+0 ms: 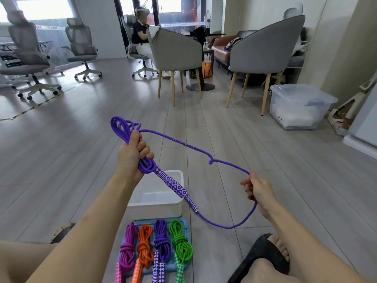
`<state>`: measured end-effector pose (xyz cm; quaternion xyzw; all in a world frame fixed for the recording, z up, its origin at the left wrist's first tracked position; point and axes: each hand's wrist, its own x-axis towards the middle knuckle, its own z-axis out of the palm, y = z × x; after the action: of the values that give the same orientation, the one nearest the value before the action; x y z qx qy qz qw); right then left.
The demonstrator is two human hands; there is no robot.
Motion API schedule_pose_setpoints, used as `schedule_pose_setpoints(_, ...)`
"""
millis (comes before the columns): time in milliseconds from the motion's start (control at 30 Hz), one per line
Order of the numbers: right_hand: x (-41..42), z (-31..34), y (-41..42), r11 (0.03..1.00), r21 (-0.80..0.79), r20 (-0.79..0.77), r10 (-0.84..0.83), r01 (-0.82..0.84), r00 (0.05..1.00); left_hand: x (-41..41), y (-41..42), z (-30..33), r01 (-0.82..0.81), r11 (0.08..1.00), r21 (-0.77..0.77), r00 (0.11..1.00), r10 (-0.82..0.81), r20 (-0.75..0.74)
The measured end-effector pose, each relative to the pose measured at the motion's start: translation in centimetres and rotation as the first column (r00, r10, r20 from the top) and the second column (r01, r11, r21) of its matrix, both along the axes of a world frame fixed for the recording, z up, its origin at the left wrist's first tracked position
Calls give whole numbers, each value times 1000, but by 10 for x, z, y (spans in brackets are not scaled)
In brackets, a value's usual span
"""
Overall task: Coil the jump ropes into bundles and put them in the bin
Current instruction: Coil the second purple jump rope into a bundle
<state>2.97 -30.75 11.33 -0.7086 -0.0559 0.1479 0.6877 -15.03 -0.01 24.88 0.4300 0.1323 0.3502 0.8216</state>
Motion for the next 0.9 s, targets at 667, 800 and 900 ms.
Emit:
schedule_pose_setpoints(667, -35, 20, 37, 981, -152, 220, 156, -125, 963, 21, -70, -2, 424, 861, 281, 858, -282, -430)
schedule_pose_setpoints(800, -57, 57, 58, 939, 25, 275, 324, -344, 905, 21, -84, -13, 512, 808, 292, 810, -342, -477)
schedule_pose_setpoints(900, -57, 58, 59, 930, 43, 258, 342, -364, 904, 20, -82, -12, 520, 811, 269, 817, -379, -435)
